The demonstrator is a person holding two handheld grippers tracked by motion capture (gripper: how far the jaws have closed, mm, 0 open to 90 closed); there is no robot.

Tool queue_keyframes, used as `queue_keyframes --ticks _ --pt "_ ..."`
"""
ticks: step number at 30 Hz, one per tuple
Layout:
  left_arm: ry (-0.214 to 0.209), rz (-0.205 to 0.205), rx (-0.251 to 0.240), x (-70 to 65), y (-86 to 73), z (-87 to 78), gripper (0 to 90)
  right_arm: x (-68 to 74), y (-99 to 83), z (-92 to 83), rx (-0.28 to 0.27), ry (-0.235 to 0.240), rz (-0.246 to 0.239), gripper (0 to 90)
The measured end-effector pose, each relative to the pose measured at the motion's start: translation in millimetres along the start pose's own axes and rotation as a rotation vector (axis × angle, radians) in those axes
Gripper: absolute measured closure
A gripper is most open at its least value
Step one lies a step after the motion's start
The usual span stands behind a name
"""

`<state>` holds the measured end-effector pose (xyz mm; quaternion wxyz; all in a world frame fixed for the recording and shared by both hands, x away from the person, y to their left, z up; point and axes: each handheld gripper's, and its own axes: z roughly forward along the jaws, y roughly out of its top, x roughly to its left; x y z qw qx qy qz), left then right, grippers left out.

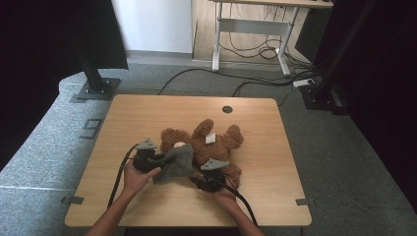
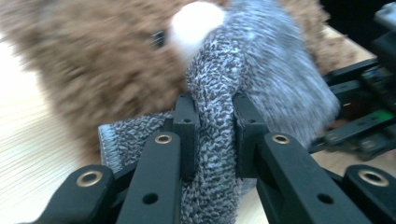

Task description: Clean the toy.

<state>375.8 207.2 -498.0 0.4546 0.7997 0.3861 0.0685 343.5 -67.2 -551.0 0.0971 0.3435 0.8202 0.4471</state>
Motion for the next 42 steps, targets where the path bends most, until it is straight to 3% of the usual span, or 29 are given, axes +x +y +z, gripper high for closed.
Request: queue_keyframes --ticks 5,8,11,14,17,23,34,42 --pt "0.029 -0.108 -0.006 30.8 -11.4 -8.9 74.4 -0.4 0.0 0.0 0.000 0.003 0.005 66.1" --pt "0.079 -0.148 -0.004 47.3 -13.8 -16.5 74.5 -0.9 0.1 -0.1 0.000 0.006 0.004 66.1" --pt "0.079 -0.164 -0.022 52.5 -13.5 -22.7 74.6 -0.9 0.1 0.1 -0.001 0.007 0.005 66.1" --pt "0.046 -0.138 -0.057 43.5 -7.4 -28.3 74.7 -1.4 0.3 0.4 -0.001 0.009 0.007 66.1" --pt "-0.021 -0.113 -0.118 25.8 6.2 -33.6 74.7 -1.2 0.4 0.6 0.000 0.008 0.007 66.0" --pt "-0.105 -0.087 -0.155 4.3 37.2 -32.0 74.7 -1.0 0.2 0.4 0.000 0.008 0.006 66.0" --pt "-0.109 -0.019 -0.104 -23.3 77.8 3.4 74.7 -0.7 0.1 0.3 0.000 0.009 0.010 66.0" --pt "-0.109 0.055 -0.031 -45.7 110.1 42.1 74.6 0.2 0.0 0.3 0.004 0.003 0.004 66.0"
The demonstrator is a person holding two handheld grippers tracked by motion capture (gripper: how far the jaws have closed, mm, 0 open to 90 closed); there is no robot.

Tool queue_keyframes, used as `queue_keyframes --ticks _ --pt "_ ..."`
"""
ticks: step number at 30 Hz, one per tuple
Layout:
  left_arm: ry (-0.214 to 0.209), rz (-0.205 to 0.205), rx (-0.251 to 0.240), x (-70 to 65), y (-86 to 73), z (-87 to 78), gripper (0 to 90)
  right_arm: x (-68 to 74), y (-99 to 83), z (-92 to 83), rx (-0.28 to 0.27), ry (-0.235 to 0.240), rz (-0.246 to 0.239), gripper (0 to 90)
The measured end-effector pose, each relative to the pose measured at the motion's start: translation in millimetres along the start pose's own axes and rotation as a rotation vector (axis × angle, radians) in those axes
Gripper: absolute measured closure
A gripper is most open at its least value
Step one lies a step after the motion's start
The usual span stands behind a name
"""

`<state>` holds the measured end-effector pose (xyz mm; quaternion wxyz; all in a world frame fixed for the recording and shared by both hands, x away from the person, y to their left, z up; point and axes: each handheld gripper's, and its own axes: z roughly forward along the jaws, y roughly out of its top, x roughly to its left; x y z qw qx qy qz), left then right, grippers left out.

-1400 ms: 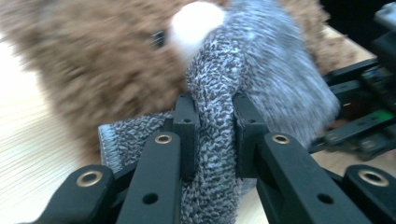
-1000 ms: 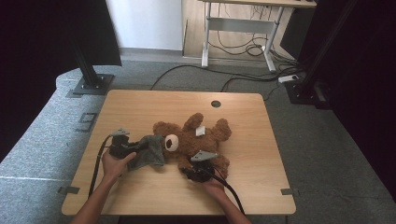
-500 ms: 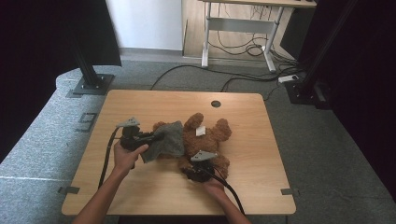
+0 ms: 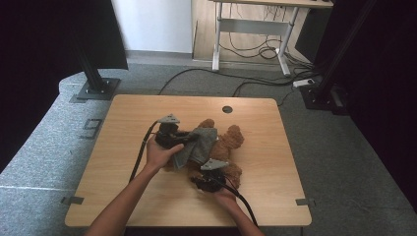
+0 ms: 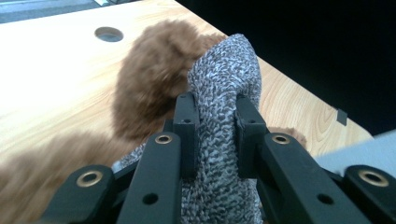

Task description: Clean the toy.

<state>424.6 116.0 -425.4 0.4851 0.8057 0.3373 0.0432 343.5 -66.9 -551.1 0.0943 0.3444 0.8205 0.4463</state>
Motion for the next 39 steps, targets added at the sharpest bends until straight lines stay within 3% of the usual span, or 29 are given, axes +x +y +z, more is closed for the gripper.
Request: queue_keyframes --ticks 4,9,16,25,29,39 --pt "0.004 0.001 0.035 0.3 8.7 18.6 74.6 0.2 -0.4 -0.1 -0.001 0.002 -0.001 66.0" --pt "0.065 0.005 0.063 5.4 9.8 30.9 74.6 1.1 -1.2 -1.1 0.002 0.003 -0.001 66.1" --pt "0.112 -0.041 0.027 19.1 7.4 20.1 74.7 1.8 -1.3 -1.2 0.004 -0.005 -0.006 66.1" --pt "0.117 -0.080 -0.005 32.5 4.1 3.0 74.6 1.5 -1.3 -0.8 0.004 -0.004 -0.003 66.1" --pt "0.072 -0.072 -0.010 26.4 7.5 5.3 74.7 1.8 -1.1 -0.4 0.004 -0.005 -0.003 66.1" --pt "-0.040 -0.001 0.004 -11.0 28.3 33.1 74.6 2.2 -0.9 -0.2 0.007 -0.002 0.003 66.1"
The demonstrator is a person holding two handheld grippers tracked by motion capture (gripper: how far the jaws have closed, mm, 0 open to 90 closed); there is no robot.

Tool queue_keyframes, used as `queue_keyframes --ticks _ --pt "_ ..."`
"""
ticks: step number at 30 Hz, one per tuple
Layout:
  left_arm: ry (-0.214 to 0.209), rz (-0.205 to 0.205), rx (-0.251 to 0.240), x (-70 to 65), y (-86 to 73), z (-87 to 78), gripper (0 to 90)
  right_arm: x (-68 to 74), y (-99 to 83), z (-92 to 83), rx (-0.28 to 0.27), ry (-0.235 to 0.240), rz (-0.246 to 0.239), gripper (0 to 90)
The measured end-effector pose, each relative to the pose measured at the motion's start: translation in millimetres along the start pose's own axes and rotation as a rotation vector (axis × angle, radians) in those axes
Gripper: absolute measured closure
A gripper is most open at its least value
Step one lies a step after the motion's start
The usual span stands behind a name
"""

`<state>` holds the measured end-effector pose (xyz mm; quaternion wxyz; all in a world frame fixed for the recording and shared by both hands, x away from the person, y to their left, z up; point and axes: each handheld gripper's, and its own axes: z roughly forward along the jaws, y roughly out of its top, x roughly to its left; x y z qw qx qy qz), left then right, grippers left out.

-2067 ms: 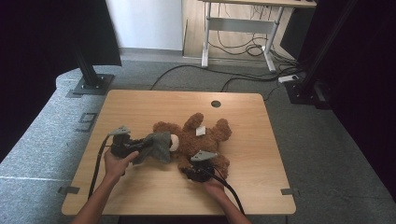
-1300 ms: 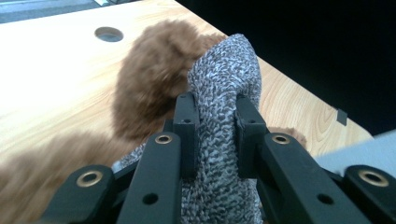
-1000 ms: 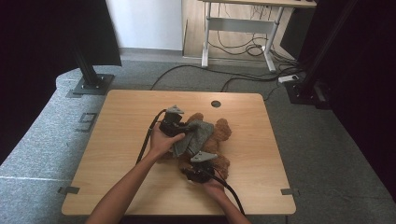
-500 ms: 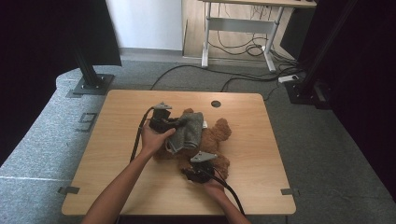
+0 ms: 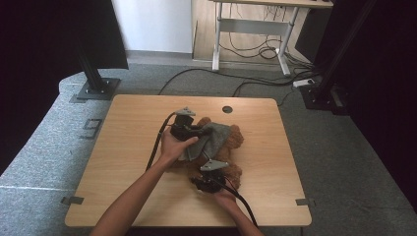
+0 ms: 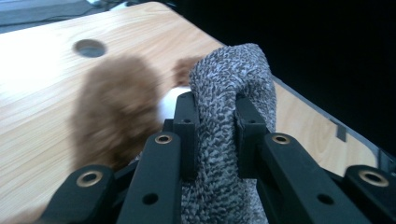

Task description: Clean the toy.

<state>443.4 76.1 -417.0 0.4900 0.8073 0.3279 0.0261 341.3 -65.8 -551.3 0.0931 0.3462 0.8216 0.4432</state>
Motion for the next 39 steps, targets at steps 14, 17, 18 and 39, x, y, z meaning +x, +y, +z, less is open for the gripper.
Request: queue_keyframes --ticks 14,17,18,39 --pt "0.066 -0.001 0.097 4.0 -1.0 34.6 74.4 -0.1 -0.4 -0.2 -0.002 -0.004 0.001 66.1" --pt "0.084 -0.023 0.085 13.6 -5.1 23.9 74.5 -0.2 -0.4 -0.2 -0.001 -0.004 -0.001 66.1" --pt "0.088 -0.026 0.083 15.7 -6.3 20.3 74.5 -0.3 -0.3 -0.2 -0.001 -0.002 0.002 66.1" --pt "0.170 -0.094 0.038 53.1 -50.4 -44.4 74.3 -0.3 -0.6 -1.5 -0.008 0.010 0.007 62.2"
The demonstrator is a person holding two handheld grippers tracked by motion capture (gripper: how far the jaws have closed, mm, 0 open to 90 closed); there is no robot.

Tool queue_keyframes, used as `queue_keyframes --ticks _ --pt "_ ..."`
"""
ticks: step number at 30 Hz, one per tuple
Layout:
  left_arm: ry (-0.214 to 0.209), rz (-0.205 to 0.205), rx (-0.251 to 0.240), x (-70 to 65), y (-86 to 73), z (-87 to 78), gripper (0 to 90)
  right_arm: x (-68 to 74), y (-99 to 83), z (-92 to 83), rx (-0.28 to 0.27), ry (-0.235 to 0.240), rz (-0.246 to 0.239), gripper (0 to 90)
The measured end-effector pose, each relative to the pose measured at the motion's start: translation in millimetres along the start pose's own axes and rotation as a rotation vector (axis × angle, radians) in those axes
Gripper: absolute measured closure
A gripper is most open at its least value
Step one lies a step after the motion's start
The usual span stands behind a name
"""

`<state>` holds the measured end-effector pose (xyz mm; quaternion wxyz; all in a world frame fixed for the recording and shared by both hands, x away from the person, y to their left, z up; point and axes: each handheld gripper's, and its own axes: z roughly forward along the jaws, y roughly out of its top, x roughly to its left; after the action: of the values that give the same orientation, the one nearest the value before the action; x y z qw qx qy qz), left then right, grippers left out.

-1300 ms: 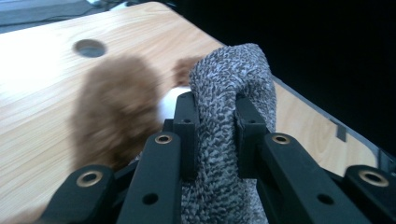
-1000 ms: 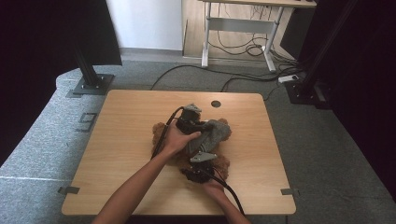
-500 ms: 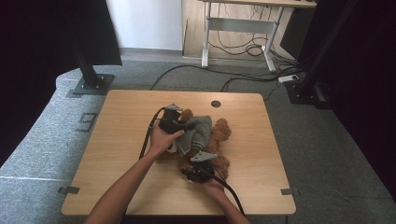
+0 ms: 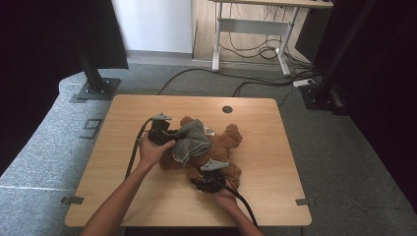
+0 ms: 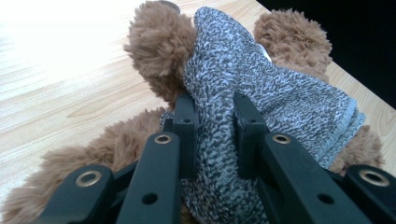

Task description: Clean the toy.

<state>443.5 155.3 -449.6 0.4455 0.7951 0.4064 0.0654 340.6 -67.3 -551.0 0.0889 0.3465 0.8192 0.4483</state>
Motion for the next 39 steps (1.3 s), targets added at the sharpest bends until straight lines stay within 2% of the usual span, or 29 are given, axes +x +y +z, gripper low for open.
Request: queue_keyframes --ticks 4,7,10,13,15,17,19,22,25,27,29,31,32,33,34,35,37,39 --pt "-0.009 -0.010 -0.006 1.6 -1.8 1.3 74.4 -1.6 2.0 -9.5 -0.024 -0.003 0.009 53.0" --pt "-0.018 -0.011 -0.011 2.9 -3.4 1.0 74.3 -5.8 8.8 -29.7 -0.086 -0.004 0.025 48.3" --pt "-0.015 -0.013 -0.010 1.9 -3.1 1.2 74.3 -14.4 14.1 -58.3 -0.149 -0.062 0.043 42.3" --pt "-0.010 -0.007 -0.008 0.8 -2.3 1.1 74.3 -31.2 9.4 -78.4 -0.161 -0.132 0.076 36.5" --pt "-0.012 -0.009 -0.011 0.7 -2.5 1.2 74.2 -43.6 3.6 -84.7 -0.131 -0.150 0.096 34.6" --pt "-0.020 -0.018 -0.013 0.7 -2.7 1.1 74.2 -53.8 -2.6 -85.2 -0.101 -0.157 0.100 34.4" --pt "-0.029 -0.020 -0.018 -0.3 -2.6 1.1 74.2 -59.9 -5.9 -81.6 -0.091 -0.141 0.110 34.4" --pt "-0.042 -0.011 -0.022 -4.2 -2.0 0.2 74.2 -58.6 -4.9 -73.8 -0.067 -0.153 0.080 32.5" --pt "-0.038 0.004 -0.023 -8.1 -2.4 -0.4 74.2 -57.8 -4.6 -66.3 -0.038 -0.186 0.048 32.7" --pt "-0.034 0.000 -0.022 -7.5 -3.4 -0.5 74.2 -61.2 -4.3 -67.5 -0.040 -0.194 0.063 31.3" --pt "-0.043 -0.013 -0.024 -4.9 -4.8 -0.5 74.2 -67.2 -7.3 -65.6 -0.001 -0.228 0.083 28.2" --pt "-0.053 -0.022 -0.027 -3.0 -6.2 -0.9 74.1 -74.0 -15.3 -61.8 0.026 -0.212 0.103 28.5" --pt "-0.056 -0.025 -0.030 -3.0 -6.7 -1.0 74.1 -76.5 -18.5 -60.1 0.036 -0.198 0.118 29.9" --pt "-0.056 -0.024 -0.031 -3.2 -6.9 -1.1 74.1 -77.0 -19.2 -59.3 0.036 -0.188 0.117 35.2" --pt "-0.054 -0.021 -0.033 -3.7 -7.1 -1.3 74.1 -76.5 -19.1 -59.1 0.037 -0.184 0.114 40.4" --pt "-0.059 -0.022 -0.036 -4.3 -7.1 -1.8 74.1 -74.6 -18.4 -58.6 0.031 -0.177 0.090 47.4" --pt "-0.086 -0.029 -0.052 -6.2 -6.9 -3.8 74.2 -71.8 -17.7 -56.7 0.031 -0.171 0.068 55.6" --pt "-0.116 -0.021 -0.069 -10.9 -6.4 -5.5 74.2 -71.7 -17.2 -56.6 0.027 -0.162 0.083 59.7"
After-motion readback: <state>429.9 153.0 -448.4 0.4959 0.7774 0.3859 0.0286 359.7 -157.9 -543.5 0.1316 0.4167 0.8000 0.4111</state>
